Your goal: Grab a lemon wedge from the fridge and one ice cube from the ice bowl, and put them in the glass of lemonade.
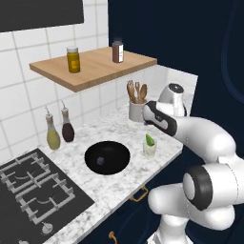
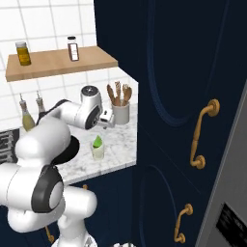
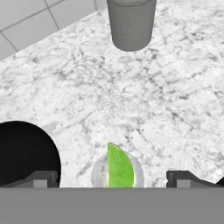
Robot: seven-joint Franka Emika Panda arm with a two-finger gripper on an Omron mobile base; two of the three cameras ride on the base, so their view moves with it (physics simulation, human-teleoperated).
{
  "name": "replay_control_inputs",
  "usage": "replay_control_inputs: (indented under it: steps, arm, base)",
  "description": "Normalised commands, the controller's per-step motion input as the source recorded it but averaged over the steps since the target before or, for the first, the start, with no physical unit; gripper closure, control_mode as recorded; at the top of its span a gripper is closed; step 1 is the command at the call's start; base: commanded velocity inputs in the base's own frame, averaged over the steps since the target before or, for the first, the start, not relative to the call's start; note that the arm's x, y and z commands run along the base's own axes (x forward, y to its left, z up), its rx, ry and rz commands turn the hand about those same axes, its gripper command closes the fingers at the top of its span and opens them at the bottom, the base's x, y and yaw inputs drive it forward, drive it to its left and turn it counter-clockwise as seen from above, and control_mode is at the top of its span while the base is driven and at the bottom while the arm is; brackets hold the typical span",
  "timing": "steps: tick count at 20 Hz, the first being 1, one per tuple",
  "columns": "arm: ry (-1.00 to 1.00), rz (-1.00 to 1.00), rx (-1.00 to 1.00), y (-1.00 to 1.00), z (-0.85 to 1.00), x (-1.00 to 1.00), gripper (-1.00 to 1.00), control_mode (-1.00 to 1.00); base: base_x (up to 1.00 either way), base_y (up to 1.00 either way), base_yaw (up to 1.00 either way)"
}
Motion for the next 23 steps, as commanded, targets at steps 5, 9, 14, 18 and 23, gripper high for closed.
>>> replay_control_inputs:
  steps: [5,9,14,18,23]
  arm:
    - [-0.05,0.0,0.09,-0.07,0.17,-0.42,-1.0,-1.0]
    - [-0.05,0.0,0.08,-0.08,0.1,-0.89,-1.0,-1.0]
    - [0.15,0.0,-0.05,-0.06,0.67,-0.98,-1.0,-1.0]
    - [0.24,0.0,-0.25,0.02,0.82,-0.68,-1.0,-1.0]
    - [0.03,-0.01,-0.04,0.01,-0.03,-0.77,-1.0,-1.0]
  base:
    - [0.0,0.0,0.0]
    - [0.0,0.0,0.0]
    - [0.0,0.0,0.0]
    - [0.0,0.0,0.0]
    - [0.0,0.0,0.0]
